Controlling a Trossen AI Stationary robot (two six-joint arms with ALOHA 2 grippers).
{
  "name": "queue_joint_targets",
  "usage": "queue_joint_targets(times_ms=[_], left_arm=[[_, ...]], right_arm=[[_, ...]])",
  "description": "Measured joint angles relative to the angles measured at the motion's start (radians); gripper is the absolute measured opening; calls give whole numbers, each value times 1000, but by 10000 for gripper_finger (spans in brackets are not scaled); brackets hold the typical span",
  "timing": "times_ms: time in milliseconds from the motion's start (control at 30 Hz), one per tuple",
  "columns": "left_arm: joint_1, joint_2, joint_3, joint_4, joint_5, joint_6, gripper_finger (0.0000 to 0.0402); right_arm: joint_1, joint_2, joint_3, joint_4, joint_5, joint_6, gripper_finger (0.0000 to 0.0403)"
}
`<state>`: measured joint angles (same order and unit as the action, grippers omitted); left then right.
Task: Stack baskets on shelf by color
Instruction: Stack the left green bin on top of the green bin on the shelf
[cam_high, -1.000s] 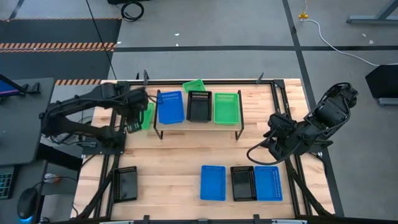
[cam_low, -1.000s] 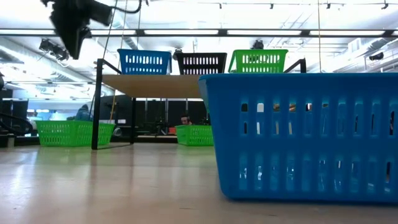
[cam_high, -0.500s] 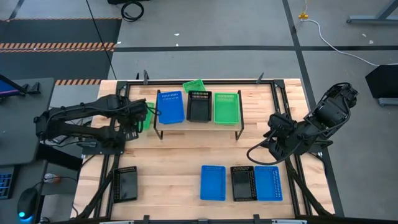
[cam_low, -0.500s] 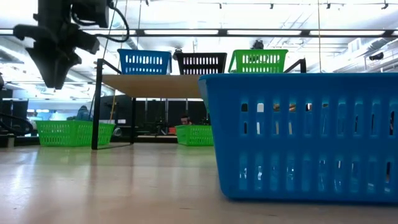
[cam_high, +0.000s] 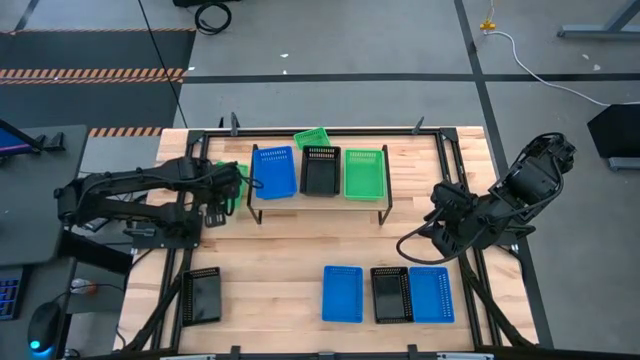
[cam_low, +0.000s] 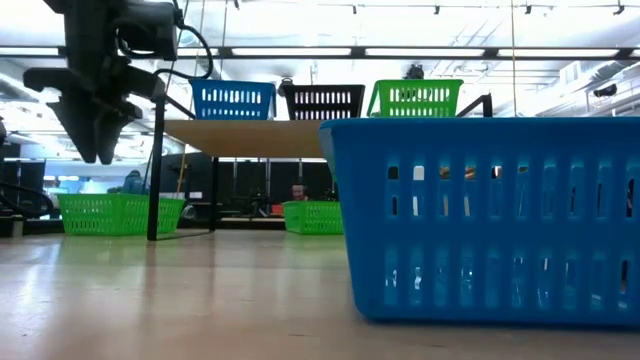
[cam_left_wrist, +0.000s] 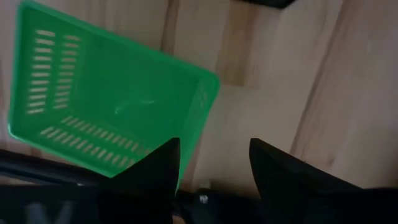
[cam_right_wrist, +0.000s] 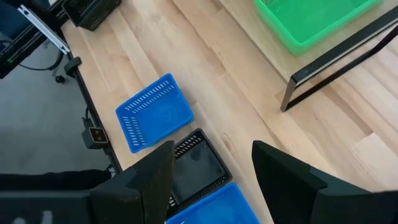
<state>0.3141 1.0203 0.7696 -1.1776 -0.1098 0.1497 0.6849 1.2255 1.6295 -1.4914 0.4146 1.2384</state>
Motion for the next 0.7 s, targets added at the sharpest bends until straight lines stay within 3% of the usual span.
queue_joint_targets(times_ms=[467, 700], left_arm=[[93, 0, -10, 32, 44, 40, 202], [141, 0, -10, 87, 42, -220, 200]], right_arm=[[0, 0, 0, 0, -46, 1, 220], [0, 0, 0, 0, -46, 26, 220]])
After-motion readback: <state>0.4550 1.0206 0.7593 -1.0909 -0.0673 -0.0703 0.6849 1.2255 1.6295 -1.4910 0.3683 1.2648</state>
